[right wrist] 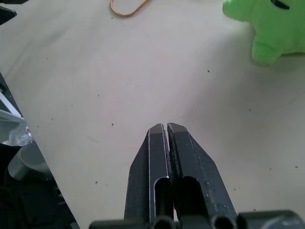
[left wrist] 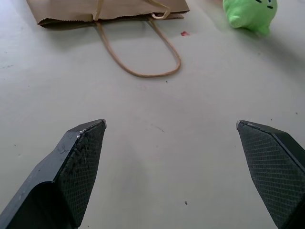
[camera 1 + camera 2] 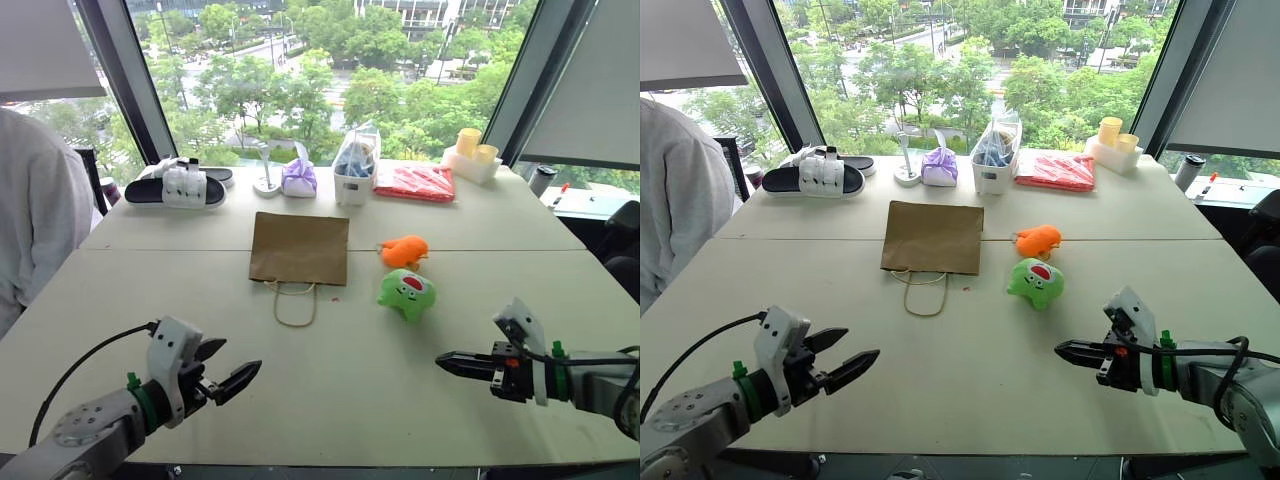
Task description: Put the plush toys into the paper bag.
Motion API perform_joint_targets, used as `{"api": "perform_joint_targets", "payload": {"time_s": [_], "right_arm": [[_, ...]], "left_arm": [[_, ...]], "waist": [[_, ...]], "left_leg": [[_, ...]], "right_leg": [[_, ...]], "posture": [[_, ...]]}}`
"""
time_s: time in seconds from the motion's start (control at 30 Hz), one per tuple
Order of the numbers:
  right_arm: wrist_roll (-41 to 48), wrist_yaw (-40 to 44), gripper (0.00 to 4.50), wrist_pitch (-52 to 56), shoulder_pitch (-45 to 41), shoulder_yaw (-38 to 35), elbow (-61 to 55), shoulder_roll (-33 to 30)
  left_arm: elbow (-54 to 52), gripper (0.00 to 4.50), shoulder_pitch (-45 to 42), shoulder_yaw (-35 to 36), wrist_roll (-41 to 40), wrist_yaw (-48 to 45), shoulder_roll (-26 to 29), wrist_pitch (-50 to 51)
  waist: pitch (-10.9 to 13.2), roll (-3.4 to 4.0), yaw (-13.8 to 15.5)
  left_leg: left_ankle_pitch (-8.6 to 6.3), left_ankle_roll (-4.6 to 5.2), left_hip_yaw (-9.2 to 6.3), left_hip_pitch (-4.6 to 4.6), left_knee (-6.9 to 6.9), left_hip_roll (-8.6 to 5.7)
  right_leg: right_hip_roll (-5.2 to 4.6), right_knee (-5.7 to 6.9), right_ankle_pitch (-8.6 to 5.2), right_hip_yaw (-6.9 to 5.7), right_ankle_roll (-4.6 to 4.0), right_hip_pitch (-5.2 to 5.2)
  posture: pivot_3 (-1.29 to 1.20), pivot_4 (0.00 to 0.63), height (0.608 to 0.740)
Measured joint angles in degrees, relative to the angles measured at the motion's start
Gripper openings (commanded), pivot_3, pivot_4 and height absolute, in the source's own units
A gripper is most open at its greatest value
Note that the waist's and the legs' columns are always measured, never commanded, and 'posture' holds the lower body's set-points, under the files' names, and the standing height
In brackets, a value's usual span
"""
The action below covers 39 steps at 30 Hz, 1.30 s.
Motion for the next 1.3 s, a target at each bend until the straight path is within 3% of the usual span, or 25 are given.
{"api": "perform_joint_targets", "payload": {"time_s": [0.6, 0.7, 0.83, 0.93, 1.0, 1.13, 1.3], "right_arm": [[0.03, -1.45, 0.05, 0.67, 0.71, -0.02, -2.03, 0.0], [0.09, -1.76, 0.05, 0.94, 0.77, -0.04, -2.07, 0.01], [0.36, -2.49, 0.05, 1.99, -0.99, 0.07, -2.14, 0.05], [0.77, -3.41, 0.05, 2.44, -2.21, 0.18, -3.0, 0.39], [1.03, -4.73, 0.05, 3.11, -2.14, 0.28, -3.98, 1.42], [1.23, -7.19, 0.05, 3.99, -1.39, 0.67, -7.11, 3.1], [2.15, -10.03, 0.05, 4.53, 0.19, 0.65, -10.56, 5.31]], "left_arm": [[2.03, 4.5, -1.99, -1.62, 1.56, -2.43, -0.41, -1.61], [2.66, 4.5, -2.61, -3.37, 5.08, -5.02, 3.46, -3.94], [8.52, 4.5, -11.89, -8.49, 15.3, -15.69, 14.43, -14.66], [12.74, 4.5, -18.67, -12.26, 19.72, -23.0, 16.78, -22.52], [18.85, 4.5, -23.74, -18.35, 23.86, -29.12, 16.58, -29.17], [35.05, 4.5, -34.22, -26.78, 34.4, -32.42, 11.97, -42.78], [56.99, 4.5, -44.96, -30.82, 43.59, -32.1, 6.16, -58.61]], "waist": [[-0.01, 0.01, -0.03], [-0.01, 0.0, -0.03], [0.0, 0.03, 0.15], [-0.03, 0.08, -0.08], [-0.03, 0.07, -0.09], [-0.02, 0.06, 0.09], [0.01, -0.04, -0.08]], "left_leg": [[0.0, 0.0, 0.02, 0.01, 0.0, -0.02], [0.0, 0.0, 0.04, 0.01, 0.01, -0.05], [0.01, -0.01, 0.05, 0.03, 0.05, -0.05], [0.01, 0.0, 0.14, 0.02, -0.03, -0.04], [-0.01, 0.02, 0.2, 0.01, -0.09, -0.05], [0.01, 0.02, 0.13, -0.02, -0.09, -0.06], [0.01, 0.03, 0.12, 0.0, -0.03, -0.08]], "right_leg": [[0.01, 0.01, 0.0, 0.01, 0.01, 0.01], [0.05, 0.03, 0.01, 0.0, -0.01, 0.0], [0.06, 0.03, 0.05, -0.05, -0.1, 0.02], [0.02, -0.08, 0.06, 0.0, -0.1, 0.01], [0.01, -0.05, 0.07, -0.01, -0.08, -0.06], [0.04, 0.04, 0.1, -0.09, -0.05, -0.13], [0.04, 0.06, 0.22, -0.08, 0.17, -0.09]], "posture": [[0.0, 0.15, 0.74], [0.0, 0.15, 0.74], [0.0, 0.15, 0.74], [0.0, 0.15, 0.74], [0.0, 0.15, 0.74], [0.0, 0.15, 0.74], [0.0, 0.15, 0.74]]}}
